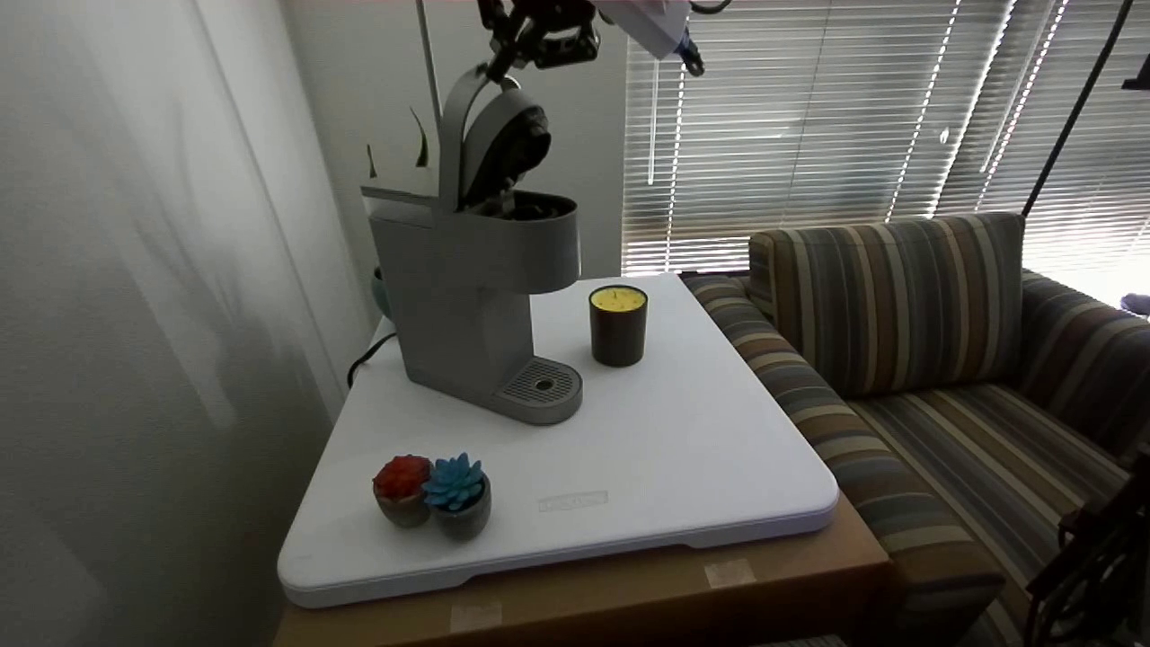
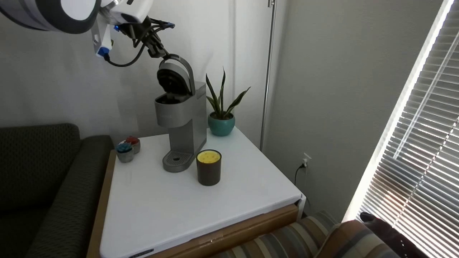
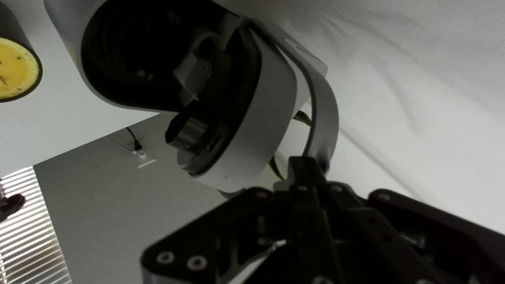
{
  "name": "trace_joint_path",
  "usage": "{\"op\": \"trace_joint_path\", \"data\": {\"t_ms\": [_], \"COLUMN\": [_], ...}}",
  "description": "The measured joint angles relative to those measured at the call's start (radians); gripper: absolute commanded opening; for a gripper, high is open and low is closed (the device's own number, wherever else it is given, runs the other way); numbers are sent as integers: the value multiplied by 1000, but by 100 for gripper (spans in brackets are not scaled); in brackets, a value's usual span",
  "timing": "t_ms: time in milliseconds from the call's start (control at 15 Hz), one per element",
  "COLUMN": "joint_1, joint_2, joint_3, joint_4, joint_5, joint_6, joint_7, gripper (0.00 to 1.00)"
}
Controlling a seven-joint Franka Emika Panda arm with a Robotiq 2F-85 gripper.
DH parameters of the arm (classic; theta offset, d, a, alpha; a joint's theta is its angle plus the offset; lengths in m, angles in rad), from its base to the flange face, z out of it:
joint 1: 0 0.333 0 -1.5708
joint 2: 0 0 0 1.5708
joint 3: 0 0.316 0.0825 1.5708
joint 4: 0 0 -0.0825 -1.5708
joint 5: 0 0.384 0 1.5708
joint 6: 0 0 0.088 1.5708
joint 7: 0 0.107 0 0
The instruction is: Open the coffee maker lid
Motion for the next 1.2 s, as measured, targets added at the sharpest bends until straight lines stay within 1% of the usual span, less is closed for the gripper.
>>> {"op": "trace_joint_path", "data": {"t_ms": [200, 333, 467, 800, 933, 1000, 1133, 1200], "joint_1": [-11, -5, 31, 155, 189, 199, 208, 182], "joint_2": [0, -2, -4, -31, -61, -83, -140, -176], "joint_3": [12, 1, -55, -256, -301, -309, -306, -270], "joint_4": [3, 3, 2, -7, -11, -11, -11, -10], "joint_5": [0, -2, -16, -119, -170, -194, -217, -232], "joint_6": [0, -7, -34, -140, -214, -269, -415, -490], "joint_7": [0, 1, 5, 59, 63, 57, 13, -10], "gripper": [0, 0, 0, 0, 0, 0, 0, 0]}}
